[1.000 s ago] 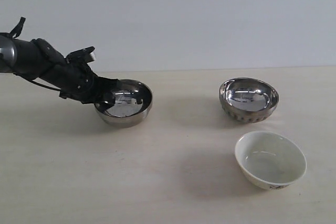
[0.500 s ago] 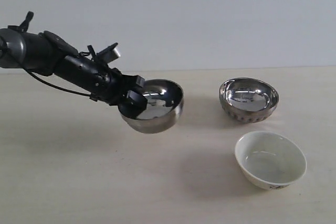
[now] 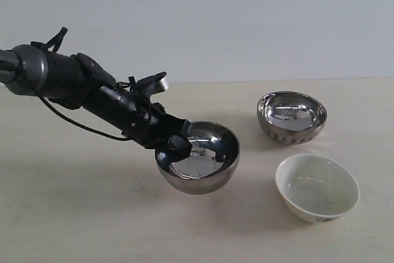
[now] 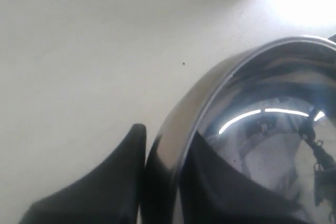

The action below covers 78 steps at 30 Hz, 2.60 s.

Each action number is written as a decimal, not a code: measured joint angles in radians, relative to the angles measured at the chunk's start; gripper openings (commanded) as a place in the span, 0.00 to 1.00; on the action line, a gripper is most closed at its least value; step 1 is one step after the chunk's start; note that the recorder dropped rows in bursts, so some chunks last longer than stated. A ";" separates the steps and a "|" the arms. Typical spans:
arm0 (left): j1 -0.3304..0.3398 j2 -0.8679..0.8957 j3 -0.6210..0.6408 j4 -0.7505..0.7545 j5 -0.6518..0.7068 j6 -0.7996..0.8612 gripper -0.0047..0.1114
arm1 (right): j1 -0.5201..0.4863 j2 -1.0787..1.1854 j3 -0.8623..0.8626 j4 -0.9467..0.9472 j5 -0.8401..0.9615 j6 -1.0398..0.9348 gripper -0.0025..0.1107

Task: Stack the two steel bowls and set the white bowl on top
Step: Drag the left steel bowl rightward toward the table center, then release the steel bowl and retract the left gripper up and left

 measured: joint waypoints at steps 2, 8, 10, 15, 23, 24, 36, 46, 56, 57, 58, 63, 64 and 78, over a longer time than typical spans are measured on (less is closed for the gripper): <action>-0.005 -0.012 0.024 0.000 -0.018 0.011 0.07 | 0.000 0.000 0.000 0.000 0.000 0.000 0.02; -0.050 -0.019 0.087 -0.043 -0.082 0.119 0.07 | 0.000 0.000 0.000 0.000 0.000 0.000 0.02; -0.066 -0.019 0.101 -0.087 -0.095 0.177 0.07 | 0.000 0.000 0.000 0.000 0.000 0.000 0.02; -0.081 -0.019 0.104 -0.124 -0.120 0.222 0.07 | 0.000 0.000 0.000 0.000 0.000 0.000 0.02; -0.081 -0.019 0.134 -0.126 -0.163 0.228 0.07 | 0.000 0.000 0.000 0.000 0.000 0.000 0.02; -0.081 -0.019 0.134 -0.126 -0.163 0.228 0.07 | 0.000 0.000 0.000 0.000 0.000 0.000 0.02; -0.081 -0.019 0.134 -0.128 -0.178 0.235 0.42 | 0.000 0.000 0.000 0.000 0.000 0.000 0.02; -0.081 -0.026 0.116 -0.128 -0.180 0.237 0.54 | 0.000 0.000 0.000 0.000 0.000 0.000 0.02; -0.069 -0.197 0.105 -0.118 -0.217 0.239 0.24 | 0.000 0.000 0.000 0.000 0.000 0.000 0.02; -0.069 -0.213 0.105 -0.114 -0.219 0.239 0.07 | 0.000 0.000 0.000 0.000 0.000 0.000 0.02; -0.069 -0.247 0.105 -0.109 -0.219 0.239 0.08 | 0.000 0.000 0.000 0.000 0.000 0.000 0.02; -0.069 -0.371 0.105 -0.105 -0.214 0.245 0.07 | 0.000 0.000 0.000 0.000 0.000 0.000 0.02; -0.069 -0.392 0.105 -0.105 -0.210 0.245 0.07 | 0.000 0.000 0.000 0.000 0.000 0.000 0.02; -0.067 -0.950 0.536 -0.192 -0.382 0.324 0.07 | 0.000 0.000 0.000 0.000 0.000 0.000 0.02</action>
